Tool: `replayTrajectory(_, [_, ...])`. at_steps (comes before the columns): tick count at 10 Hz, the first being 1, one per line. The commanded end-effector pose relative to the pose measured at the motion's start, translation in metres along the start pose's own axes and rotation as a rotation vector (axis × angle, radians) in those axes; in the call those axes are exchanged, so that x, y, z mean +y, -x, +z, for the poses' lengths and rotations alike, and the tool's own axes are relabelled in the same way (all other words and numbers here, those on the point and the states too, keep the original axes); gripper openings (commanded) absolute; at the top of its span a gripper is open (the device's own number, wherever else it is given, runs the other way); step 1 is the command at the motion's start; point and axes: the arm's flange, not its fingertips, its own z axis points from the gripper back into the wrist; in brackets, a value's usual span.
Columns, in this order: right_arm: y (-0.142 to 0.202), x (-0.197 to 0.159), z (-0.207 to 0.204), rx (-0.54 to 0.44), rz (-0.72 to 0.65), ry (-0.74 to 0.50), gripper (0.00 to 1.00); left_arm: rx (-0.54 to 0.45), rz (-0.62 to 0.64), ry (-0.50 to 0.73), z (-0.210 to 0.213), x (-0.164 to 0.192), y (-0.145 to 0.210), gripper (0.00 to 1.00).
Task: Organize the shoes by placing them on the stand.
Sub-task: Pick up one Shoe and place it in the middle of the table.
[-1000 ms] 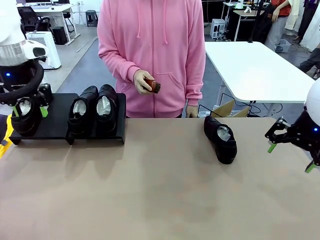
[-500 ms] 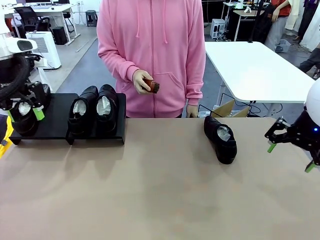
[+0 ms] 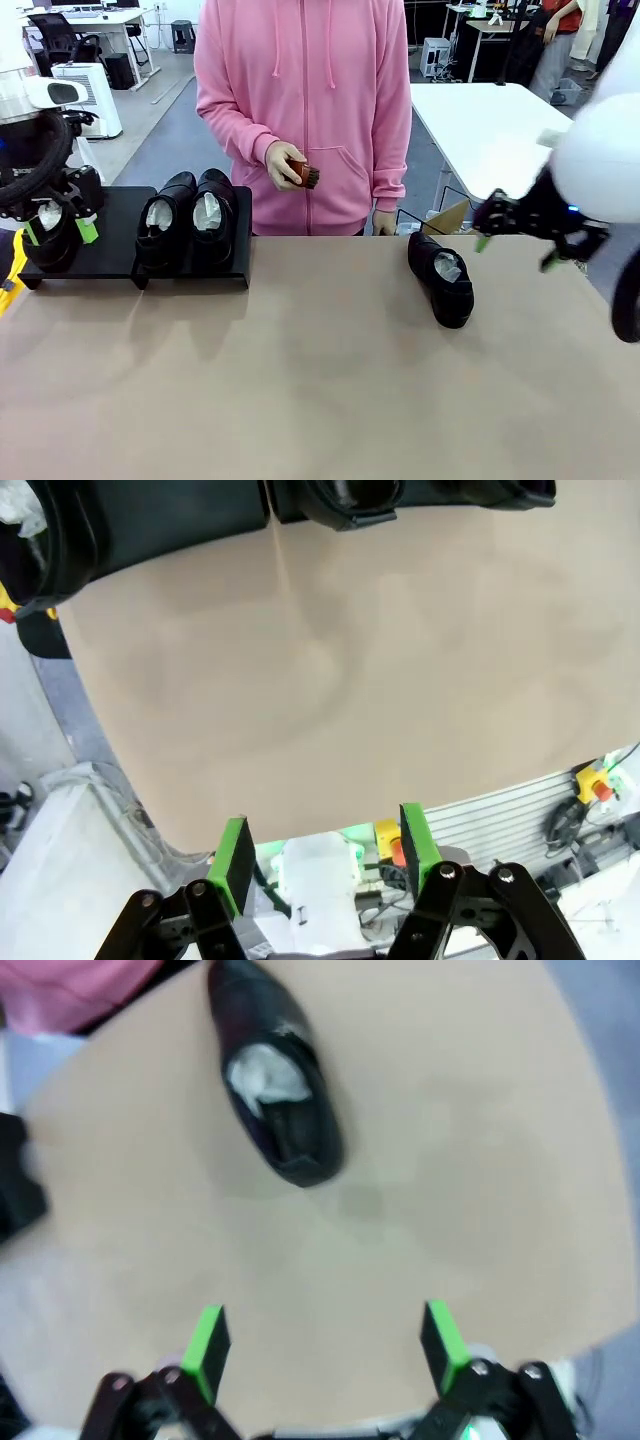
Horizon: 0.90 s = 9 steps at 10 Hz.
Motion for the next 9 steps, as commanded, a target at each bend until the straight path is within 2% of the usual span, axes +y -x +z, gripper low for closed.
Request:
replayTrajectory(1, [-0.032,0.037,-0.041,0.027,0.148,0.016,1.00,-0.002,0.003,-0.015,0.000,0.003,0.002,0.76])
replayTrajectory(3, [-0.043,0.065,-0.080,0.062,0.193,0.019,1.00,-0.002,0.003,-0.015,0.000,0.003,0.002,0.76])
replayTrajectory(6, [-0.053,0.085,-0.111,-0.038,0.223,0.117,1.00,-0.002,0.003,-0.015,0.000,0.003,0.002,0.76])
replayTrajectory(9, [-0.058,0.099,-0.139,-0.015,0.268,0.150,1.00,-0.002,0.003,-0.015,0.000,0.003,0.002,0.76])
